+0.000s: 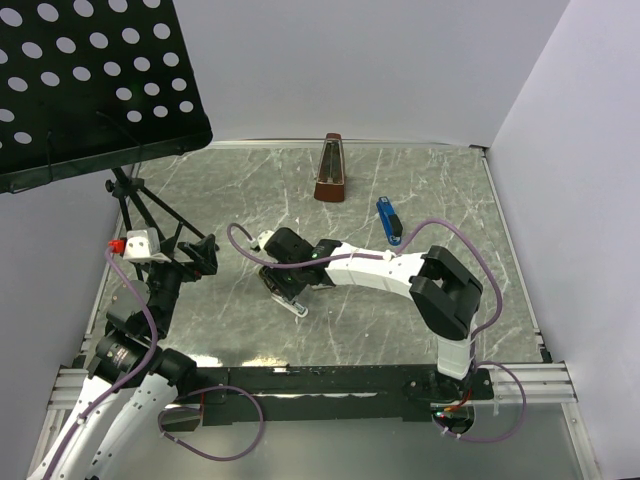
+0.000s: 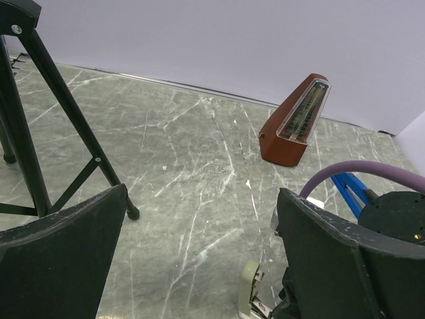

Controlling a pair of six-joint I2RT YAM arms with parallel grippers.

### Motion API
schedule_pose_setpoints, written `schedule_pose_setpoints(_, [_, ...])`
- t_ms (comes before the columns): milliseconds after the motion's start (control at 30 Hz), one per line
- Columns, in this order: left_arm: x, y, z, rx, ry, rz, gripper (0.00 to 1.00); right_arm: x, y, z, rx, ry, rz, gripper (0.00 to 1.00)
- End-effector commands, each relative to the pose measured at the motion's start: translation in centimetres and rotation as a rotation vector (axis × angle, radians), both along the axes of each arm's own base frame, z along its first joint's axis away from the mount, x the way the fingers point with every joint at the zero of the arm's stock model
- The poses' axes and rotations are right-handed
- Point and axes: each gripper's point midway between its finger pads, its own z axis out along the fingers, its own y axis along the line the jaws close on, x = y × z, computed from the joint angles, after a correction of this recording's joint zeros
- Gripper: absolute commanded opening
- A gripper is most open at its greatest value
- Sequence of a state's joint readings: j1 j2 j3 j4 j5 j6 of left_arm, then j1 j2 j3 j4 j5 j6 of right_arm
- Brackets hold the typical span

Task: Load the staples into the stapler

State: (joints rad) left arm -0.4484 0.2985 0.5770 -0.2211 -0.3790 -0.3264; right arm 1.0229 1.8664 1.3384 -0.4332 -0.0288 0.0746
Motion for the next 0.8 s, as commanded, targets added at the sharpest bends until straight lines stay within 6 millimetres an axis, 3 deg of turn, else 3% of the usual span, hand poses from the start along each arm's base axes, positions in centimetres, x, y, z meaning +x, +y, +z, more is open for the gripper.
schedule_pose_setpoints(0, [0.3,-0.2,0.8,0.0,-0.031,-0.005,0.99,1.0,0.5,0.3,0.033,-0.028,-0.03,0.42])
schedule_pose_setpoints(467, [0.2,-0.1,0.8,-0.001,-0.032,-0.005,0.99,0.7,-0.7,-2.4,-0.026,-0.001,-0.037,0.42])
schedule_pose_setpoints(767, [0.2,-0.1,0.9,-0.001,-0.032,-0.003,0.99,-0.5,-2.3,-2.3,-0.054,0.025,-0.028,0.41])
